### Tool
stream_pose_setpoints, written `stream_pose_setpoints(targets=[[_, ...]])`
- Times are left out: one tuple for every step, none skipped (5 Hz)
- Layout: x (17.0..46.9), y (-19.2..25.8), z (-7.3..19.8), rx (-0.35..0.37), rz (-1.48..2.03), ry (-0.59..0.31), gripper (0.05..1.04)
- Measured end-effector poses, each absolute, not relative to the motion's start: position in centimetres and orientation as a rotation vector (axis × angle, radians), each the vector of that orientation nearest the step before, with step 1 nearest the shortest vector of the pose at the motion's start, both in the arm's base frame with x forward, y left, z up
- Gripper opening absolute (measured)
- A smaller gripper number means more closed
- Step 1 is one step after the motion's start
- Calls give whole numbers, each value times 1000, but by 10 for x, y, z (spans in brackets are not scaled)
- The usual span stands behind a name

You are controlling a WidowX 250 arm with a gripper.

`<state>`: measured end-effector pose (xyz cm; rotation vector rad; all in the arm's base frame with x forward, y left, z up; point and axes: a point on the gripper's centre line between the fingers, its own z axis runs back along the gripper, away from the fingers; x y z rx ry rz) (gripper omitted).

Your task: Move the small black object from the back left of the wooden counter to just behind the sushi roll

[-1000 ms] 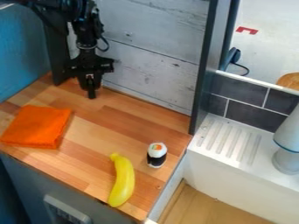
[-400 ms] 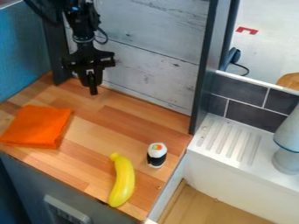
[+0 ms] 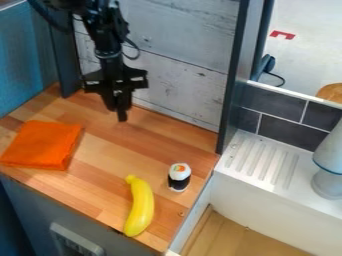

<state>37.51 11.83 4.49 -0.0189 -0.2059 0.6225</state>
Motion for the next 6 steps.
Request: stream_pose_setpoints(targets=[[372, 89, 35, -36, 535, -174, 354], [366, 66, 28, -40, 476, -151, 354], [362, 52, 29, -42, 437, -154, 354], [361, 34, 24, -46, 393, -158, 354], [361, 26, 22, -43, 372, -162, 354], [362, 26, 21, -41, 370, -173, 354]])
